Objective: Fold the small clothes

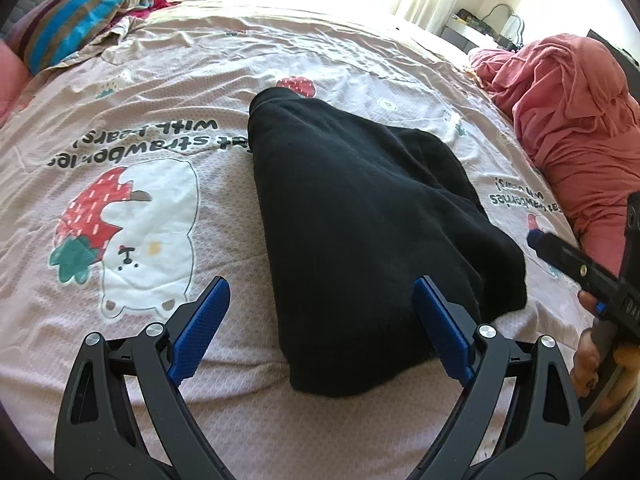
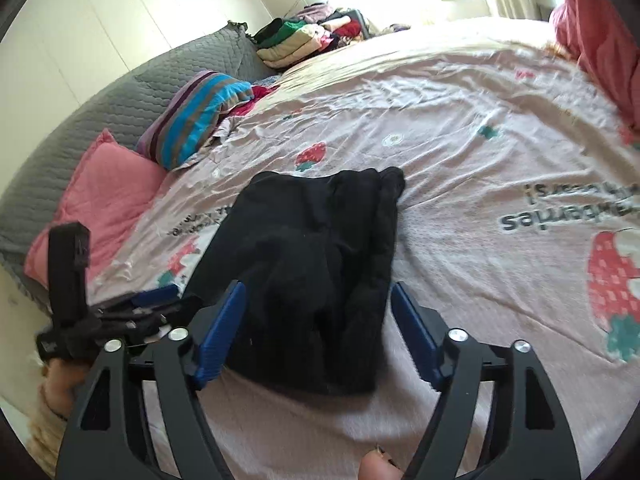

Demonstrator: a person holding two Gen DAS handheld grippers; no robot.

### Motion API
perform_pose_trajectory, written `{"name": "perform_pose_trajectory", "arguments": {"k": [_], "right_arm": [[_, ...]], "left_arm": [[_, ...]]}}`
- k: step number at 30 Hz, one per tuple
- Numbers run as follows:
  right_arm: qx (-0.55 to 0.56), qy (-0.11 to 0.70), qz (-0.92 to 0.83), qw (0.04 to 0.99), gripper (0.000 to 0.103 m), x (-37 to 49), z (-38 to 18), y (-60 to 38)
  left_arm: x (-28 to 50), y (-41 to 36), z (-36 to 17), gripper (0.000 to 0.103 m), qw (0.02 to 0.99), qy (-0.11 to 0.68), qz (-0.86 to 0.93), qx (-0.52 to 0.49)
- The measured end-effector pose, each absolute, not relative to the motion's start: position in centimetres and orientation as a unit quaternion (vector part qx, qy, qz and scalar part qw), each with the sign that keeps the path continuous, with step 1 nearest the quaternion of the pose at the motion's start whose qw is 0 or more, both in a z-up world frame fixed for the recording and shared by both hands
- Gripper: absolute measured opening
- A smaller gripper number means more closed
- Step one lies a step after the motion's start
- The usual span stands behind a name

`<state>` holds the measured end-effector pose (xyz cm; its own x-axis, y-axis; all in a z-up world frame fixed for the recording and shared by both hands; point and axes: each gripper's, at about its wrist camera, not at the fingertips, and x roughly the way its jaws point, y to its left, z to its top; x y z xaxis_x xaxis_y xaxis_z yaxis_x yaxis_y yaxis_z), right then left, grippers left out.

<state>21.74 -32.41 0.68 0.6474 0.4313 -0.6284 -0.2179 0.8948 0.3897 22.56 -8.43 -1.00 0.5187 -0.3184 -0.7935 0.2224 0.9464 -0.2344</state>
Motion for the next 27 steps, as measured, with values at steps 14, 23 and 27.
{"name": "perform_pose_trajectory", "arguments": {"k": [14, 23, 27], "right_arm": [[0.078, 0.29, 0.117, 0.947, 0.098, 13.7, 3.7, -31.3], [0.049, 0.271, 0.097, 0.956, 0.098, 9.9, 3.7, -29.0], [0.033, 0.266, 0.085, 0.96, 0.098, 8.6, 3.0, -27.9]], "left_arm": [[16.9, -7.2, 2.5, 0.093, 0.897, 0.407, -0.169, -0.04], [12.8, -5.0, 2.6, 0.093, 0.911, 0.381, -0.155, -0.038], [11.1, -3.9, 2.2, 0.093, 0.914, 0.375, -0.146, -0.039]]}}
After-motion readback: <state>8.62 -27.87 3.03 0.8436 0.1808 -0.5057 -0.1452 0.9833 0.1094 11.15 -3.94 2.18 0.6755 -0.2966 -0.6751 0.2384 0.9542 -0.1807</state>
